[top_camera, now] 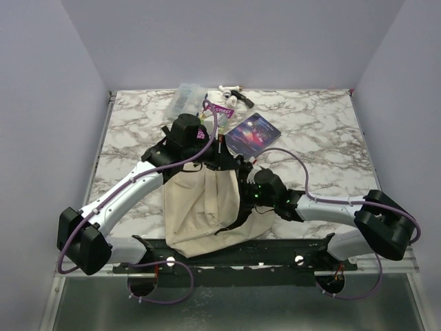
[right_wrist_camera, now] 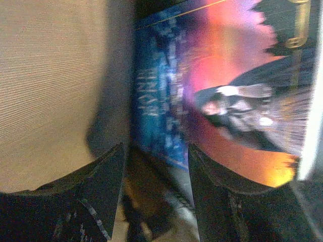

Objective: Pack the student bag
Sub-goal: Place the book in the student bag, then pick up the book from the center of the board.

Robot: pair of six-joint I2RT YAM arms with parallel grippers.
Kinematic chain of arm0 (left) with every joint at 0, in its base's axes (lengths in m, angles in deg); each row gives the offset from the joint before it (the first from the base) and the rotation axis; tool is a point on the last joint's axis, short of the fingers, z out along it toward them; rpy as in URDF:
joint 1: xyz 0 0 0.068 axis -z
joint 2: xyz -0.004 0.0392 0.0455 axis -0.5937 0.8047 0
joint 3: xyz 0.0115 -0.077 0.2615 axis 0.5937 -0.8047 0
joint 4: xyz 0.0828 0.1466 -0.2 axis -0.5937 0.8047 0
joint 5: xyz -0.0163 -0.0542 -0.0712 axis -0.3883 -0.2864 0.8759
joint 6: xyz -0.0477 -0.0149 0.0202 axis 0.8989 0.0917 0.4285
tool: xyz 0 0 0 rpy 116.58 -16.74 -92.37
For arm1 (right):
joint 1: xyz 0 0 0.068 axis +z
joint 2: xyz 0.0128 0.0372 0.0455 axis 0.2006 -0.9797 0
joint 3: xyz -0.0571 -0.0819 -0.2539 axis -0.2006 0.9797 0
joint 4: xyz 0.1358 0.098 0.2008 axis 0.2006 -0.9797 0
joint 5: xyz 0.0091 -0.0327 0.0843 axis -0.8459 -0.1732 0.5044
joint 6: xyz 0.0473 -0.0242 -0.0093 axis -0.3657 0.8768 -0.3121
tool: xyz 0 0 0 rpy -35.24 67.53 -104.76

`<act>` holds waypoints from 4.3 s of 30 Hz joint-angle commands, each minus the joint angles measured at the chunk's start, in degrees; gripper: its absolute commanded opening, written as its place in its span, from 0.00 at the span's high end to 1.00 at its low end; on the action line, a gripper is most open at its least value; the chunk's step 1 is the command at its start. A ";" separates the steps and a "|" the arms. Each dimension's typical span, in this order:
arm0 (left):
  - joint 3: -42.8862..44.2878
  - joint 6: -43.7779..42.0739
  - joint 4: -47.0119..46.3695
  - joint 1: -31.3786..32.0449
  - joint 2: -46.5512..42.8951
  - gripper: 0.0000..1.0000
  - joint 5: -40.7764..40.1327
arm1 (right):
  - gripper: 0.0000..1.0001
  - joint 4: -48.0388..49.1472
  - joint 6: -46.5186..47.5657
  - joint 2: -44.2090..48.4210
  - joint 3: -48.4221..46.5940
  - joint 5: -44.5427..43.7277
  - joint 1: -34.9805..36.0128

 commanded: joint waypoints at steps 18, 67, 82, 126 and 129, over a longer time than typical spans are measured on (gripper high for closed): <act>-1.93 2.64 -6.55 1.27 1.21 1.00 3.70 | 0.34 -5.27 3.13 -3.73 -2.01 -3.26 -1.41; -3.02 5.87 -6.83 -14.73 4.54 0.04 -4.08 | 0.44 -1.29 6.31 -2.58 -2.00 17.46 -28.30; 5.28 19.26 -13.53 -15.06 20.10 0.12 -5.50 | 0.32 -7.65 8.61 -16.92 -21.62 8.88 -43.96; 44.56 23.45 13.20 -5.38 54.92 0.30 -18.73 | 0.43 1.02 9.03 -38.62 -38.14 32.88 -51.79; 44.08 22.39 13.23 -5.16 52.25 0.30 -18.10 | 0.43 1.33 8.50 -37.45 -35.90 32.90 -51.73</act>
